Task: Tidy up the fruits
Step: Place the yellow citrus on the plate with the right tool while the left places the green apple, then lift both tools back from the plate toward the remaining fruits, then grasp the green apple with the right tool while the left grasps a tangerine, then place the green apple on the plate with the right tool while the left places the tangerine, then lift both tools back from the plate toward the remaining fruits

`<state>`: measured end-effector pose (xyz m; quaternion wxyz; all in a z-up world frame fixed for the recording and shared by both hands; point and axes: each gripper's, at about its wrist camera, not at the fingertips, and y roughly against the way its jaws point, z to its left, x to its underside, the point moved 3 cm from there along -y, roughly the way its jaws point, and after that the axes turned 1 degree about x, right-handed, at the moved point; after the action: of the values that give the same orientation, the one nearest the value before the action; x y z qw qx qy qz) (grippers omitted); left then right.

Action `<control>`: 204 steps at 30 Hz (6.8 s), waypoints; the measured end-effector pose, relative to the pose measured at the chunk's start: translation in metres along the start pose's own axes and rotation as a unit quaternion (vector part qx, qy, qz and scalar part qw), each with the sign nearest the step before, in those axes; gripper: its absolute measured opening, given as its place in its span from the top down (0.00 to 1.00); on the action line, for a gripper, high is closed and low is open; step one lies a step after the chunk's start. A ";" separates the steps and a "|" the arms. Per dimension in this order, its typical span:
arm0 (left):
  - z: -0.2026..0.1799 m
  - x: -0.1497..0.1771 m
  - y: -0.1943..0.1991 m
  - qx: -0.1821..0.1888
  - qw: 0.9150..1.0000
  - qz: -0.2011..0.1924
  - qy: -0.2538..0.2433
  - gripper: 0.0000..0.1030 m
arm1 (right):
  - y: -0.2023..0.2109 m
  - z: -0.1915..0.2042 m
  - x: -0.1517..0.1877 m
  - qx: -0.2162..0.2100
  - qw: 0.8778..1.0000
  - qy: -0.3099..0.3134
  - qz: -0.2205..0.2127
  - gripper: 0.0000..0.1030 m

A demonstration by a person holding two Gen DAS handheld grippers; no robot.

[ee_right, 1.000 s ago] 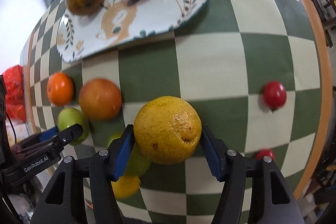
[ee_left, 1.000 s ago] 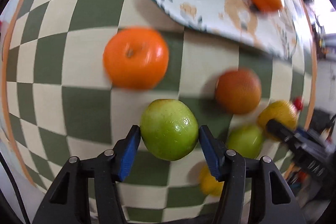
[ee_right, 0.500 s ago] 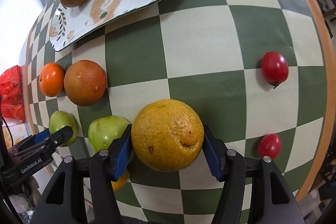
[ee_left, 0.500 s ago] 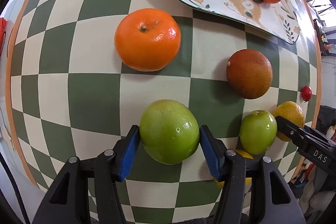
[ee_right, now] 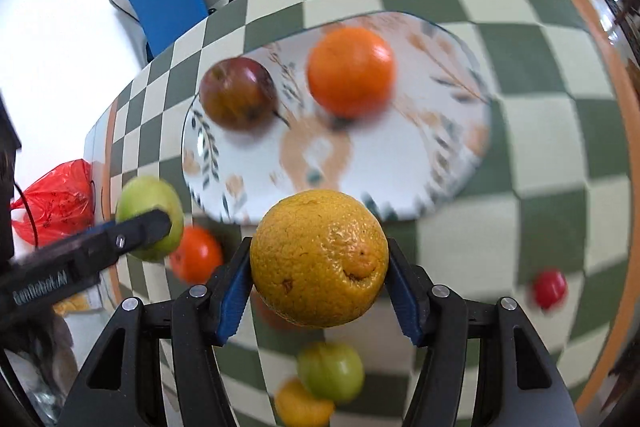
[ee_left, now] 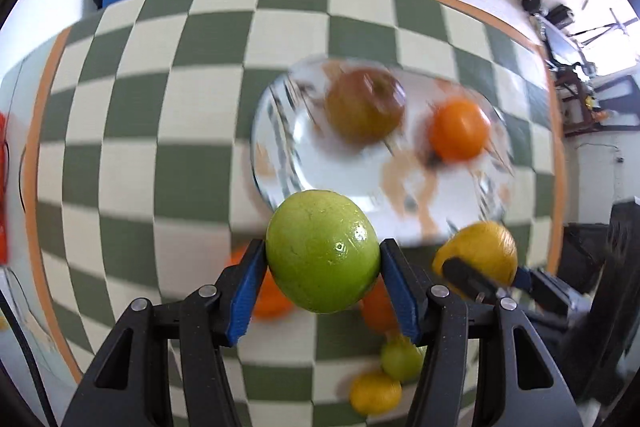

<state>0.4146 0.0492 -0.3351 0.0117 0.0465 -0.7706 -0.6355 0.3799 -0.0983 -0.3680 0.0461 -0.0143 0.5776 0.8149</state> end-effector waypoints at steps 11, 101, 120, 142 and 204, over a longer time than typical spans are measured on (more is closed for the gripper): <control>0.006 -0.039 -0.047 -0.025 0.998 0.059 -0.005 0.46 | -0.065 0.032 -0.049 -0.017 0.999 0.028 0.040 0.37; 0.057 0.090 -0.004 -0.093 0.995 0.007 0.047 0.03 | -0.044 -0.005 0.121 0.062 0.993 0.006 0.100 0.23; 0.025 0.108 -0.071 -0.082 0.994 0.052 -0.057 0.41 | -0.044 -0.028 0.116 0.096 0.990 -0.024 0.097 0.43; -0.067 0.139 -0.015 0.002 0.999 -0.008 -0.036 0.41 | 0.034 -0.053 0.087 -0.004 0.999 -0.026 0.047 0.44; -0.041 0.065 0.083 -0.079 0.987 -0.137 -0.030 0.14 | 0.126 -0.022 0.005 0.166 0.979 0.052 -0.111 0.08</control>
<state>0.3480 0.0191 -0.2482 -0.0951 0.1313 -0.7043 -0.6912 0.3627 -0.1605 -0.2569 0.1077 -0.1127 0.7011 0.6958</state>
